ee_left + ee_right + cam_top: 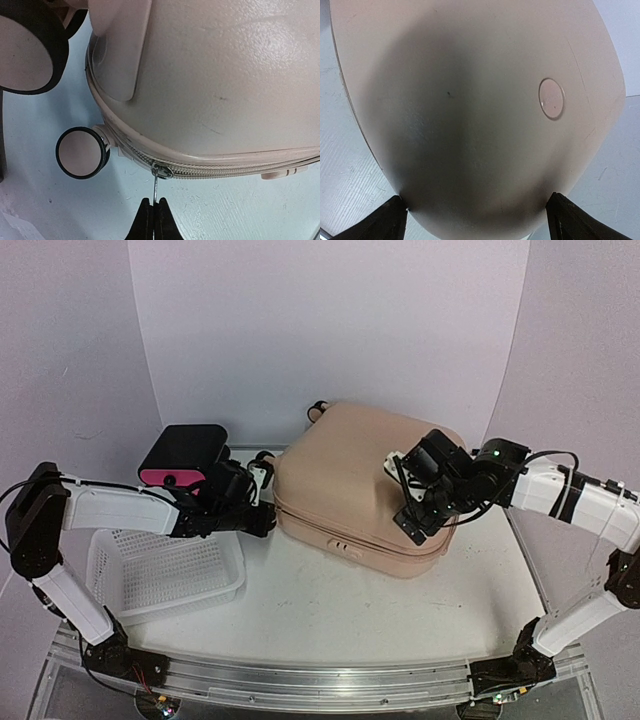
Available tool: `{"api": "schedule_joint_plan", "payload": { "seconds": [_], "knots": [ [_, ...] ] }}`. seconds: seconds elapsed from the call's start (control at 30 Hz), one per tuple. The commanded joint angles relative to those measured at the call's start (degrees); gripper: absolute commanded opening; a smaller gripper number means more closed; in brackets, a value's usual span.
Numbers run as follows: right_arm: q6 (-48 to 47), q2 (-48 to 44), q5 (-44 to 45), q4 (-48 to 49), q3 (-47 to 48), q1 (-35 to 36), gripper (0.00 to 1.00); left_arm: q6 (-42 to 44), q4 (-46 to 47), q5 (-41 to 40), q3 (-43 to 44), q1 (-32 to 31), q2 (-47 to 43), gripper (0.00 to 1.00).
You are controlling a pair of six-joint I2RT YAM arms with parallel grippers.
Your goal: Open, take out, and arrange the luggage
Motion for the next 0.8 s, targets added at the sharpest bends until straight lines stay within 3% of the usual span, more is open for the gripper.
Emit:
{"api": "schedule_joint_plan", "payload": {
  "seconds": [0.0,0.13,0.3,0.47,0.77],
  "knots": [
    [5.9,-3.1,-4.1,-5.6,-0.7,-1.6,0.98,1.2,2.4,-0.2,1.0,3.2,-3.9,0.00],
    [9.6,-4.7,-8.9,-10.1,2.5,-1.6,0.98,0.9,2.7,4.5,3.4,2.6,-1.4,0.00],
    [14.9,-6.7,-17.2,-12.5,5.7,-1.0,0.98,-0.2,2.6,1.8,4.6,1.4,-0.7,0.00],
    [15.8,-5.3,-25.3,-11.8,10.9,0.9,0.98,-0.3,2.9,2.0,8.2,-4.0,2.1,0.00],
    [14.8,-4.5,-22.6,-9.2,13.5,0.9,0.98,-1.9,3.8,-2.1,18.4,-17.2,10.1,0.00]
  ]
}}
